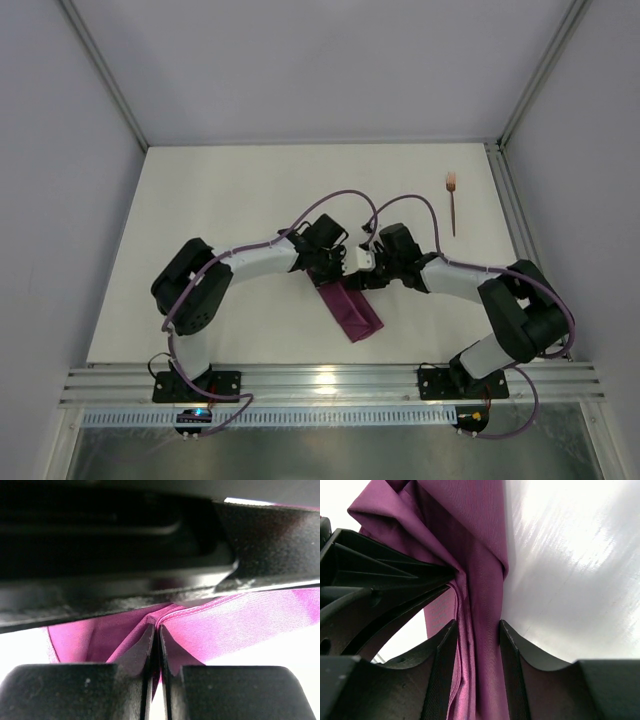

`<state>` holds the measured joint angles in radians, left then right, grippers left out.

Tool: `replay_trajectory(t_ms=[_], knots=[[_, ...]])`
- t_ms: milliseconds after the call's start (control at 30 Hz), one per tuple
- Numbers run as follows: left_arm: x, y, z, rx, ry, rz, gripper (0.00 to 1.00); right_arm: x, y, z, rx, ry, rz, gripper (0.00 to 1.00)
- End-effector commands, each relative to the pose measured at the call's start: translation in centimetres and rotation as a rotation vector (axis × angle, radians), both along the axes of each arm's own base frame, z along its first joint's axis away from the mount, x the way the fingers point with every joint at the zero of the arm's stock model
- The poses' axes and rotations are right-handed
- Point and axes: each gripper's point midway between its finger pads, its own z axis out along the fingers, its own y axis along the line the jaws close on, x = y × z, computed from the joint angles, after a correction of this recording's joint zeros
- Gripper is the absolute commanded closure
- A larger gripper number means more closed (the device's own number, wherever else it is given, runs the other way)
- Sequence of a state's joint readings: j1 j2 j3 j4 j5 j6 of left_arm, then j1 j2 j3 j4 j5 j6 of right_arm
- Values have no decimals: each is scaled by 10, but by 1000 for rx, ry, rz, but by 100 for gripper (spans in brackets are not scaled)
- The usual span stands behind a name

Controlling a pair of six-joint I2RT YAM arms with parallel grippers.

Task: Fold the napkin into a case and place the utensils inside
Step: Fold the 2/3-rectangle-folded napkin at the center of the board.

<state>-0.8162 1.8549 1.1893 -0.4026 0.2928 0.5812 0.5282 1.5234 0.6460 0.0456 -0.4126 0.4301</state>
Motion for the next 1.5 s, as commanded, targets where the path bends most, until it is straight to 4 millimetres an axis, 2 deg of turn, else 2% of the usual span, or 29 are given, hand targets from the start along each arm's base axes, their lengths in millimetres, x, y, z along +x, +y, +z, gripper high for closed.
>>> replay_trajectory(t_ms=[0, 167, 333, 433, 500, 533, 667, 767, 900, 967, 1000, 1033, 1067, 1100, 1300, 1467], knots=[[-4, 22, -15, 81, 60, 74, 93, 14, 0, 23, 24, -72, -38, 56], [-5, 17, -4, 40, 75, 75, 93, 12, -7, 4, -17, -33, -42, 56], [-6, 12, -6, 29, 94, 76, 92, 5, -16, -24, -69, 36, -74, 56], [-7, 11, -8, 28, 101, 80, 92, 5, -26, -33, -115, 46, -125, 56], [-7, 12, -8, 29, 103, 81, 92, 6, -34, -31, -145, 33, -163, 56], [-7, 12, -10, 34, 104, 81, 92, 7, -44, -33, -189, 26, -200, 56], [-7, 12, -11, 33, 106, 79, 92, 12, -70, -23, -306, -30, -261, 55], [-7, 12, -12, 34, 111, 81, 92, 10, -80, -14, -351, -54, -257, 53], [-7, 11, -10, 28, 110, 82, 92, -3, -75, 4, -266, -97, -220, 54], [-8, 10, -7, 19, 111, 81, 92, -5, -63, 17, -169, -141, -197, 54], [-8, 11, -6, 19, 109, 81, 92, -21, -56, 14, -109, -111, -157, 54], [-8, 10, -5, 18, 110, 84, 92, -19, -49, 23, -48, -148, -147, 55], [-8, 10, -3, 15, 108, 84, 92, -23, -45, 25, -16, -144, -135, 55], [-7, 10, -3, 15, 105, 85, 92, -33, -41, 20, 18, -116, -113, 56], [-6, 12, -1, 18, 93, 90, 92, -37, -37, 7, 55, -115, -92, 59], [-7, 12, 0, 18, 95, 89, 92, -44, -39, -12, 37, -77, -85, 62]])
